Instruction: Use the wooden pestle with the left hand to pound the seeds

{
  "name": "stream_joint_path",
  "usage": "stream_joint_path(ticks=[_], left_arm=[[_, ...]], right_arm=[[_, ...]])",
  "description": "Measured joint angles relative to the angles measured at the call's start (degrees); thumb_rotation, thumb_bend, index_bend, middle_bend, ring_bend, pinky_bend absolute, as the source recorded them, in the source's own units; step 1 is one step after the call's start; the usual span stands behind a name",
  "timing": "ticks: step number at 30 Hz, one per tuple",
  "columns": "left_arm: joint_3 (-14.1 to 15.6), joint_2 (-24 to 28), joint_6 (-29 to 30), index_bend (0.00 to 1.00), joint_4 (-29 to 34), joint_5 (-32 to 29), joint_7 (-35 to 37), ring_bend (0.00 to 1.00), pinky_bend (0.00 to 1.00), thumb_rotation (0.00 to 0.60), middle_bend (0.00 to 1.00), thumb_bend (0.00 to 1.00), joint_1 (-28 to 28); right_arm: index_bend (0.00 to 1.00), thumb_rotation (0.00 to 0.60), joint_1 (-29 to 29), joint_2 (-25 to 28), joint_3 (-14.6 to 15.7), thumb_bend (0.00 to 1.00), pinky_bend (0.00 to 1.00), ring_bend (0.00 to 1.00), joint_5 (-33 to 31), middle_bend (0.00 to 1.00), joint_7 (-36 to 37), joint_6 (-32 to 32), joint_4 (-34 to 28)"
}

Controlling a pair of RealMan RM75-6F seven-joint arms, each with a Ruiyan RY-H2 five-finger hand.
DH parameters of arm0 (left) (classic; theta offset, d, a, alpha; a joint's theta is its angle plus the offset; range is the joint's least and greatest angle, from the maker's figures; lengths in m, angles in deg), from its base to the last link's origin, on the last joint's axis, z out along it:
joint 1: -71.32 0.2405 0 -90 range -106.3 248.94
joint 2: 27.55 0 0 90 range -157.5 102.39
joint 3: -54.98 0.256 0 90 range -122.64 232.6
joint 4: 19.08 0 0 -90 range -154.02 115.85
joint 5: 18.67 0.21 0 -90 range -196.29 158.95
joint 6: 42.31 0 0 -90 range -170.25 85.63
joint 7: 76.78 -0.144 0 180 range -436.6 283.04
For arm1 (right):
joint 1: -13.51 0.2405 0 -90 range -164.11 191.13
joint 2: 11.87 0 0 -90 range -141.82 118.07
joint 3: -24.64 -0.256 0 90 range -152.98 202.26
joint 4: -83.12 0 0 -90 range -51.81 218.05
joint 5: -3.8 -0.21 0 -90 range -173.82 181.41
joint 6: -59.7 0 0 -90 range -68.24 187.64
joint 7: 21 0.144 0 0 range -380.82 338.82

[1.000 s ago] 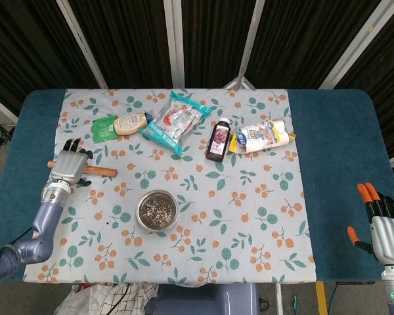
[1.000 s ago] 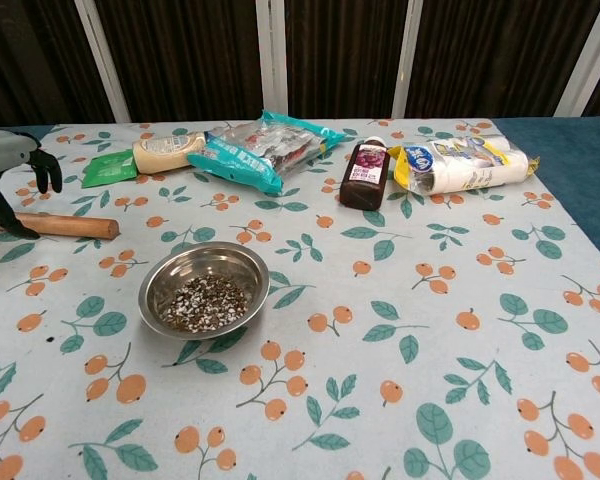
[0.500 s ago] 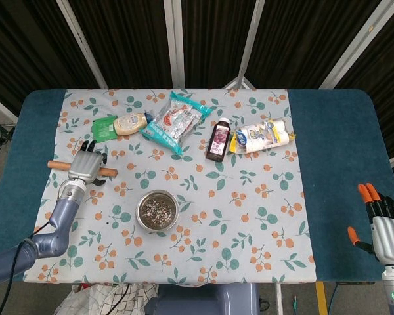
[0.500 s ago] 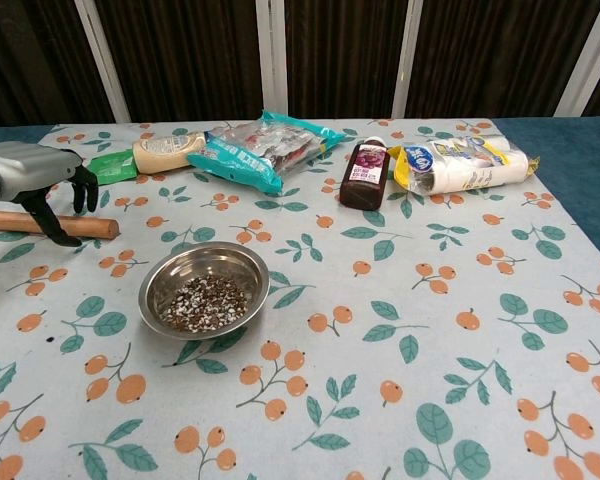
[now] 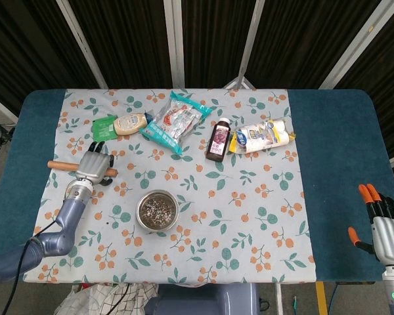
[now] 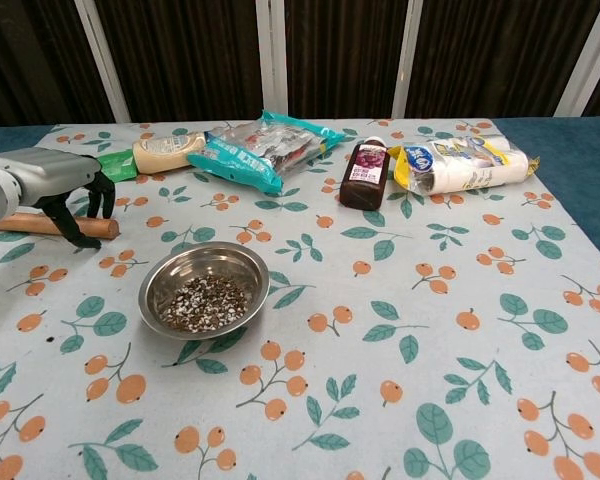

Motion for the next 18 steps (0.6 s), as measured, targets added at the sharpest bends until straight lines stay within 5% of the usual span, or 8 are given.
stream_joint_path(ticks=[18], left_arm=[[1.0, 0.0, -1.5, 0.49, -1.8, -1.5, 0.0, 0.06, 0.0, 0.6, 0.5, 0.36, -0.8]], right_arm=[[0.0, 0.6, 0.0, 0.0, 0.0, 0.37, 0.0, 0.0, -0.7, 0.0, 0.0, 0.4, -0.3]])
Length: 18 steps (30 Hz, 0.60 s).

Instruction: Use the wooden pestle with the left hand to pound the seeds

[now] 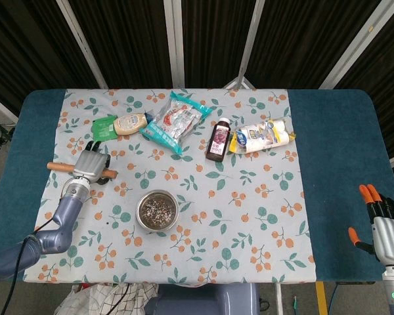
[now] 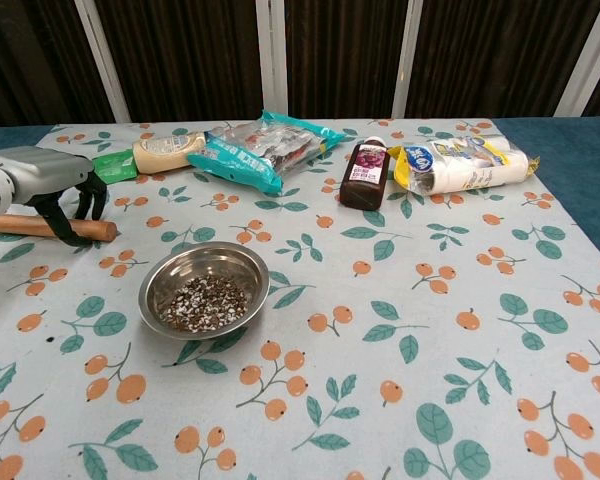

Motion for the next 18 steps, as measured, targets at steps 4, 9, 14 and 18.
stream_joint_path(ticks=[4, 9, 14, 18], left_arm=[[0.4, -0.5, -0.2, 0.53, -0.5, 0.2, 0.3, 0.08, 0.0, 0.6, 0.55, 0.43, -0.1], [0.4, -1.0, 0.9, 0.59, -0.6, 1.7, 1.9, 0.11, 0.0, 0.6, 0.6, 0.59, 0.0], [0.1, -0.4, 3.4, 0.6, 0.9, 4.8, 5.1, 0.12, 0.01, 0.6, 0.61, 0.67, 0.5], [-0.4, 1.5, 5.5, 0.61, 4.0, 7.0, 7.2, 0.12, 0.01, 0.6, 0.62, 0.68, 1.0]], right_arm=[[0.0, 0.6, 0.0, 0.0, 0.0, 0.37, 0.0, 0.0, -0.1, 0.0, -0.1, 0.0, 0.0], [0.0, 0.6, 0.0, -0.1, 0.0, 0.37, 0.0, 0.0, 0.0, 0.0, -0.2, -0.1, 0.0], [0.0, 0.6, -0.1, -0.1, 0.0, 0.37, 0.0, 0.0, 0.0, 0.0, -0.4, -0.1, 0.0], [0.0, 0.6, -0.1, -0.1, 0.0, 0.37, 0.0, 0.0, -0.2, 0.0, -0.4, -0.1, -0.1]])
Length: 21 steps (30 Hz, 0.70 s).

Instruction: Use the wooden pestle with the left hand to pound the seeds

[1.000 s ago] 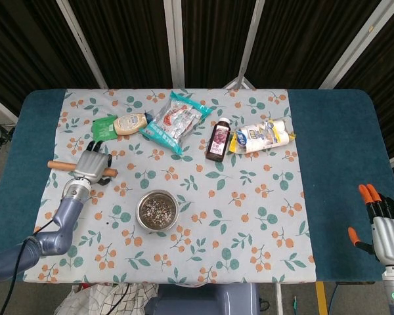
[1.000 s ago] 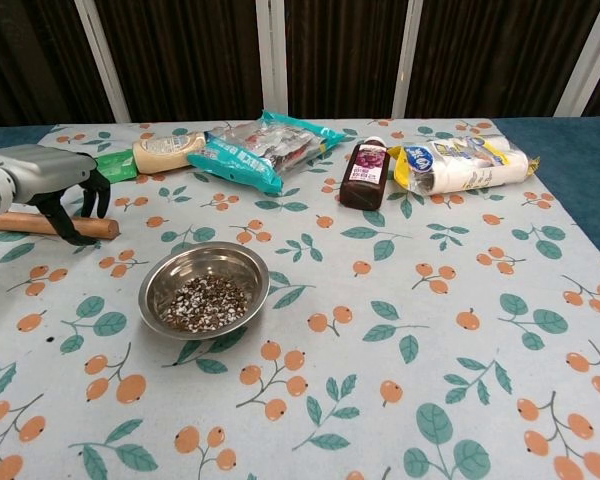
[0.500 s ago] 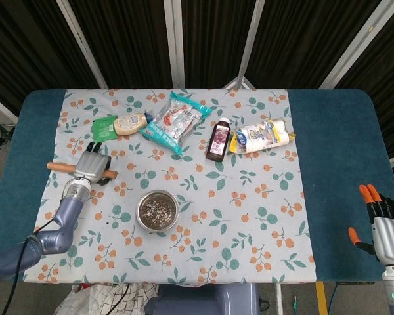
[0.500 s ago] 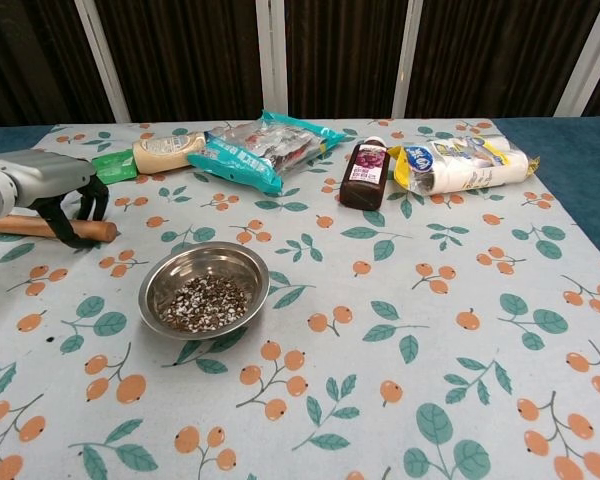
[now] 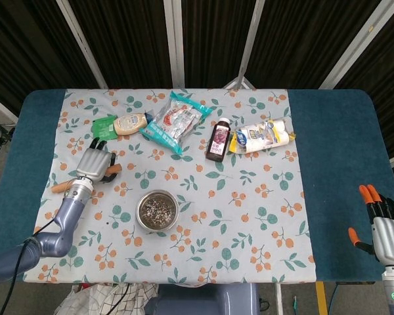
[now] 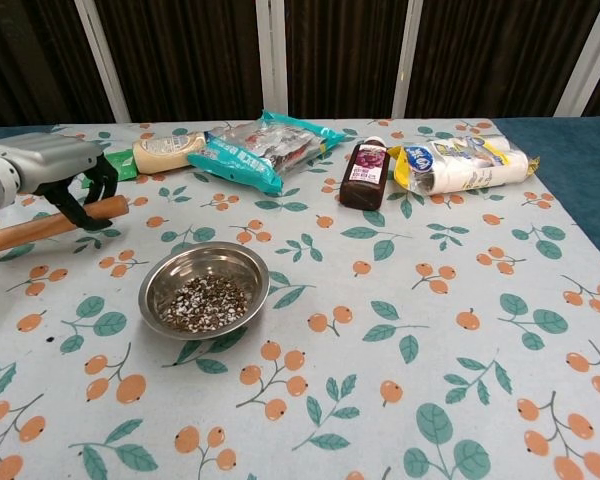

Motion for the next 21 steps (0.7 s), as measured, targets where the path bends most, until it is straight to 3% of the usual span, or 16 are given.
stream_joint_path(ticks=[11, 21], left_arm=[[-2.2, 7.5, 8.8, 0.61, 13.8, 6.9, 6.4, 0.13, 0.02, 0.6, 0.63, 0.7, 2.4], [-3.6, 9.4, 23.0, 0.61, 24.2, 19.4, 19.2, 0.14, 0.06, 0.6, 0.63, 0.7, 6.3]], right_arm=[[0.0, 0.6, -0.1, 0.0, 0.0, 0.37, 0.0, 0.0, 0.0, 0.0, -0.3, -0.3, -0.1], [0.0, 0.6, -0.2, -0.2, -0.2, 0.37, 0.0, 0.0, -0.3, 0.0, -0.7, -0.6, 0.0]])
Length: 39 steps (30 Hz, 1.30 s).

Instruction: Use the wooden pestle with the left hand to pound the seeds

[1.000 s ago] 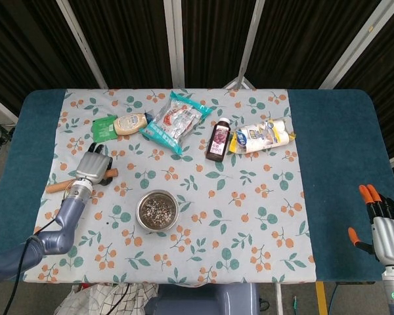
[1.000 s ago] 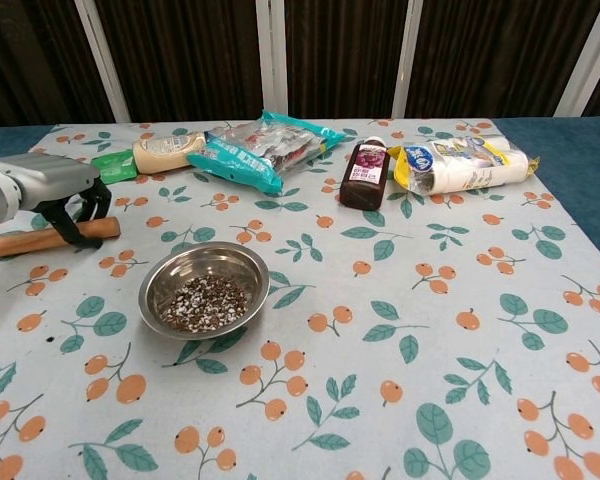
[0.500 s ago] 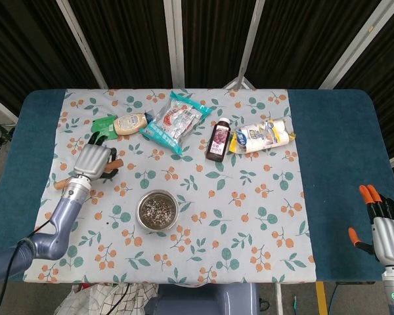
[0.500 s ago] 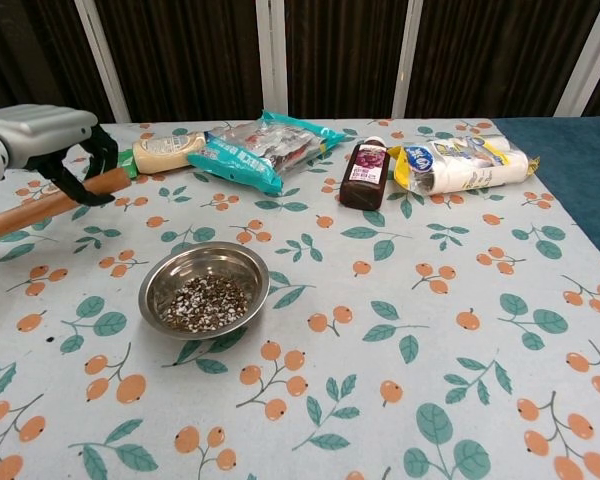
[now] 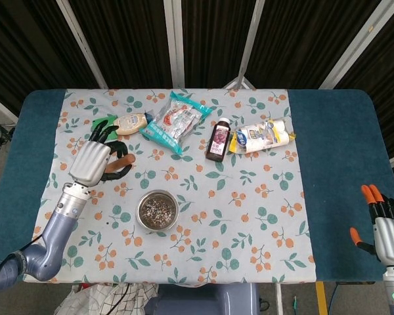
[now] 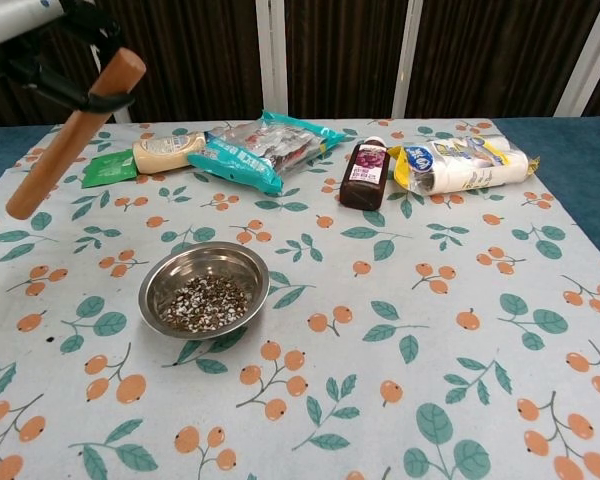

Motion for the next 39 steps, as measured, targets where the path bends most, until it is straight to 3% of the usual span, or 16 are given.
stream_joint_path(ticks=[6, 15, 21, 39], left_arm=[[-1.1, -3.2, 8.1, 0.61, 2.6, 4.2, 10.8, 0.16, 0.08, 0.6, 0.63, 0.7, 2.1], [-0.5, -10.1, 12.2, 0.63, 1.2, 10.7, 24.6, 0.18, 0.09, 0.6, 0.65, 0.71, 2.9], [0.4, -15.3, 12.6, 0.63, -3.5, 12.2, 28.0, 0.18, 0.09, 0.6, 0.65, 0.71, 2.2], [2.2, -22.6, 13.3, 0.63, -12.1, 13.8, 35.3, 0.18, 0.09, 0.6, 0.66, 0.71, 1.8]], right_arm=[[0.0, 0.6, -0.2, -0.1, 0.2, 0.37, 0.0, 0.0, 0.7, 0.0, -0.5, -0.6, 0.0], [0.0, 0.6, -0.1, -0.1, 0.0, 0.37, 0.0, 0.0, 0.3, 0.0, -0.4, -0.3, 0.1], [0.0, 0.6, 0.0, -0.1, 0.0, 0.37, 0.0, 0.0, 0.3, 0.0, 0.0, -0.1, 0.2], [0.0, 0.6, 0.2, 0.0, 0.1, 0.37, 0.0, 0.0, 0.2, 0.0, 0.2, 0.4, 0.2]])
